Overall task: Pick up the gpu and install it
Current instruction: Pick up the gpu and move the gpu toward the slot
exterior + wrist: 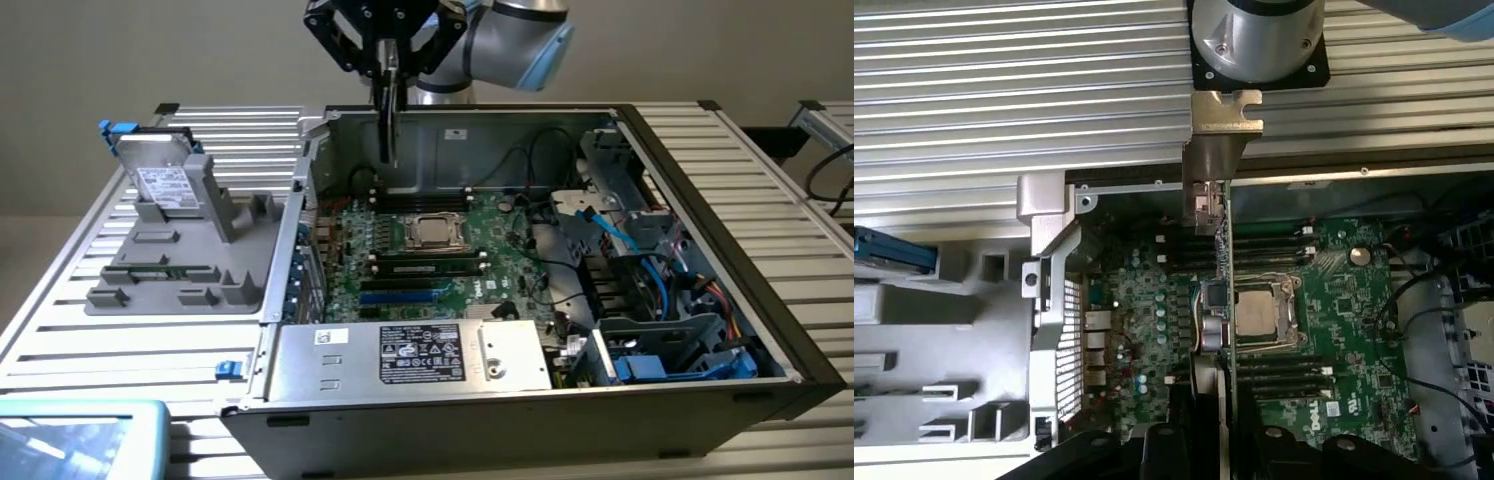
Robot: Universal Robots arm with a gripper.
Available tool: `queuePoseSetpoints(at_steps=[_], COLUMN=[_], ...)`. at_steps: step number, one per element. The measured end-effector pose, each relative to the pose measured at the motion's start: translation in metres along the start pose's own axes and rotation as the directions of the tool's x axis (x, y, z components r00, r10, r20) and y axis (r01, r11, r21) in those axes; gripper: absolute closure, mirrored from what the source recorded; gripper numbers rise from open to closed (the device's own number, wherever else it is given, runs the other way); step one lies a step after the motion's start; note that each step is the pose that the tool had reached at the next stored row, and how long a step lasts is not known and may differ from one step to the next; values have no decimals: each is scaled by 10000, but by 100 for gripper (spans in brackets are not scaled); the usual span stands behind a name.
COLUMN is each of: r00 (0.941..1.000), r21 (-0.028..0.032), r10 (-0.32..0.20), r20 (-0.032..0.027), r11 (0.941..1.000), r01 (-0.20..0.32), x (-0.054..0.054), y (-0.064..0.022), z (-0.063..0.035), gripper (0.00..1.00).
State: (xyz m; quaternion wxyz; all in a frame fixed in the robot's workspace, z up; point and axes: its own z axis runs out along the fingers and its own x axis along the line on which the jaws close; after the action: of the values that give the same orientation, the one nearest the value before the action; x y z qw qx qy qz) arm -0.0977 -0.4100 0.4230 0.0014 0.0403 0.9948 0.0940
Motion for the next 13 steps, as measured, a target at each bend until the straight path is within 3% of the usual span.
queuePoseSetpoints(at_steps=[9, 13], r00=[9999, 9999], r21=[9, 6], r10=[24, 28], r20=[-121, -146], r11=[10000, 10000], r01=[-24, -28], x=[-366, -394], y=[-5, -6], z=[-3, -3], gripper=[72, 72])
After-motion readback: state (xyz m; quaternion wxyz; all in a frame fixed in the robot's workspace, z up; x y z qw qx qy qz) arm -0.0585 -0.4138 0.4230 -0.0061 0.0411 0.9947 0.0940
